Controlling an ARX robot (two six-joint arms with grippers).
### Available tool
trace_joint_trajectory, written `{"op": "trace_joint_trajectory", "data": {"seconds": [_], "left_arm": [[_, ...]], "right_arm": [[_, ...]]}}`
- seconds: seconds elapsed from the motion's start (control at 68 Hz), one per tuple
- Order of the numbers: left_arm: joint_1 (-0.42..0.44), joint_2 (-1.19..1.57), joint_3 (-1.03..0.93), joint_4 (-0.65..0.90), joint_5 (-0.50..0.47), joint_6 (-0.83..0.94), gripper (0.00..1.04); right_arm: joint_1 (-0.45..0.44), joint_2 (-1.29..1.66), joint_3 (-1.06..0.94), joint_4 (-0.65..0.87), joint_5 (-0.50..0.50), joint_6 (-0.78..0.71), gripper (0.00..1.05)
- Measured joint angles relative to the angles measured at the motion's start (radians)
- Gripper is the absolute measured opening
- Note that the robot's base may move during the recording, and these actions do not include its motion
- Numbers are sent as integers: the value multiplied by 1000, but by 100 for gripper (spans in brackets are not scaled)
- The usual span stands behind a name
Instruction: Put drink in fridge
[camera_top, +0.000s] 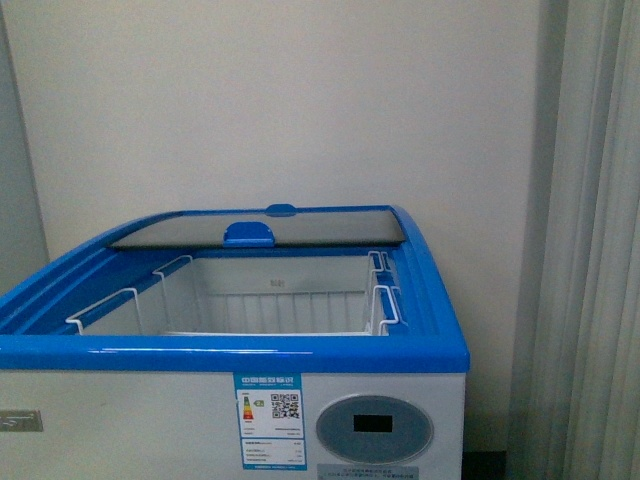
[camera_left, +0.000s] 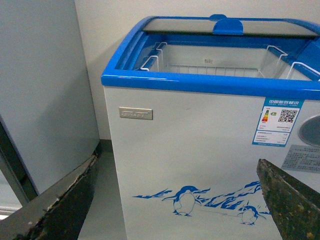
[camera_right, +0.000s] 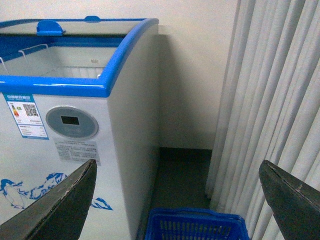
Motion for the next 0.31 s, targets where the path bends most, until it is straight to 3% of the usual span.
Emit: {"op": "trace_joint_trajectory", "data": {"seconds": [0.309], "left_arm": [[0, 0, 0, 0, 0, 0, 97]], "right_arm": [[0, 0, 0, 0, 0, 0, 97]]}}
